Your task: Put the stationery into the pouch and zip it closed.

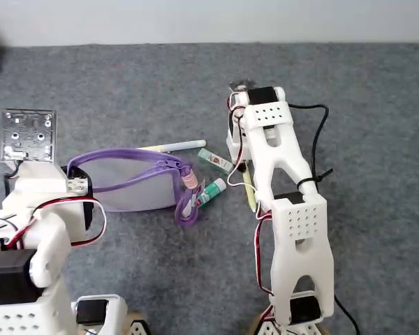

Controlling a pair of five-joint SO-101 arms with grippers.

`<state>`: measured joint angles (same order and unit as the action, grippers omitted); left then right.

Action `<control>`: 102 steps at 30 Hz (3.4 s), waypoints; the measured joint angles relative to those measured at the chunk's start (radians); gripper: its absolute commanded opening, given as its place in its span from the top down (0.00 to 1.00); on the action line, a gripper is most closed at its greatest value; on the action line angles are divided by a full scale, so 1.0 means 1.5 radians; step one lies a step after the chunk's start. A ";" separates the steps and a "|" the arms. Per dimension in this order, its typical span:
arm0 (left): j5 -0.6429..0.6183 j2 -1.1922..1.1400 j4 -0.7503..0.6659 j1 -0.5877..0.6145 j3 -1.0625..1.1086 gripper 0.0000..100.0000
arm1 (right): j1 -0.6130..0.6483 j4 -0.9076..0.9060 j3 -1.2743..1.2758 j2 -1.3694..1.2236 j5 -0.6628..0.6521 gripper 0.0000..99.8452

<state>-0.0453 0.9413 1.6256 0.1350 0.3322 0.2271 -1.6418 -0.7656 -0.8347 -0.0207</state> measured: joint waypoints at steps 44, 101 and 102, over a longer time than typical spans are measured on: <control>0.000 0.000 0.000 0.000 0.000 0.99 | 0.032 -0.074 0.000 0.362 -0.015 0.99; 0.000 0.000 0.000 0.000 0.000 0.99 | 0.433 0.669 0.783 1.009 0.035 0.78; 0.000 0.000 0.000 0.000 0.000 0.99 | 0.433 0.640 0.765 1.009 0.047 0.81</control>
<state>-0.0453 0.9413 1.6256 0.1350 0.3322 0.8761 -0.6813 0.3821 0.6782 0.0499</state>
